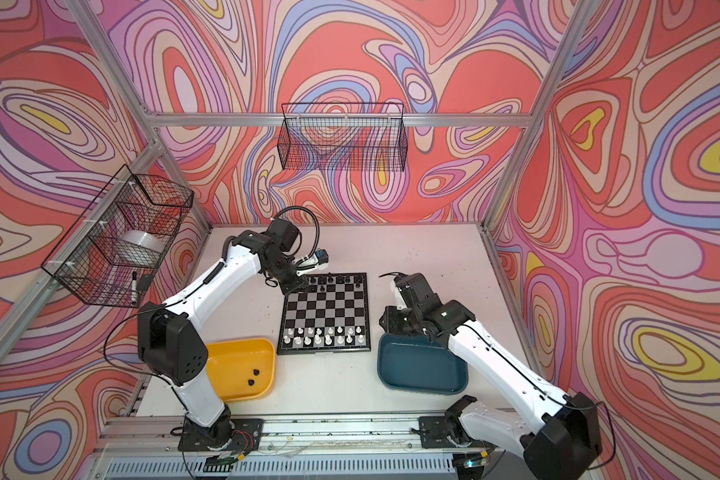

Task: Set up the chess pieces on the board
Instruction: 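Lift the black pawn and carry it with the left gripper to the board's far rows, then lower the black pawn with the left gripper onto a square beside the black pawns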

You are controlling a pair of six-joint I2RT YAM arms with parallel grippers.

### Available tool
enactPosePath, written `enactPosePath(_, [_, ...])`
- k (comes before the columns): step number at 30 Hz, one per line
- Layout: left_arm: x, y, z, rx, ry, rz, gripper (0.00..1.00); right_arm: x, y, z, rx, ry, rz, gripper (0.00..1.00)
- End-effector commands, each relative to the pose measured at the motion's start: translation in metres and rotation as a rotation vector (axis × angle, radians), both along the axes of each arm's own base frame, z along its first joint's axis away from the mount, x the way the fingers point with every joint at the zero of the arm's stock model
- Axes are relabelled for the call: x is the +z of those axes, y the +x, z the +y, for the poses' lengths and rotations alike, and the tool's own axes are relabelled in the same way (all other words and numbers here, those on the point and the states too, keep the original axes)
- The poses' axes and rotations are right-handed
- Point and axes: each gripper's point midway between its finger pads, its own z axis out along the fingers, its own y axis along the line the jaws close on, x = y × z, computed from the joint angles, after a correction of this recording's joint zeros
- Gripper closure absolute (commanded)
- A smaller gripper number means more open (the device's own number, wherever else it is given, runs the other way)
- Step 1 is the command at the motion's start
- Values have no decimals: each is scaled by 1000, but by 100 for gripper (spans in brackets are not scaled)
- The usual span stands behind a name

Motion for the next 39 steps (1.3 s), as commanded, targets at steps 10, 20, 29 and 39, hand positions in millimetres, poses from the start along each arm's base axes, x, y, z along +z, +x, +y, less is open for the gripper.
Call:
enactPosePath(10, [-24,38,-74,-51,-63,8,92,3,-12,-18,-73,-14,-3,68])
enactPosePath(20, [-50,45,-97,-61,-82,49,93,1,-20,-23,-94,-4,6,69])
enactPosePath(29, [-58,57,-108,-47,-90,22,93,3,-16,-12,-63,40,2,69])
enactPosePath(39, [-73,66,-122,-49,-81,0,92,0,-18,-15,-70,32,5,69])
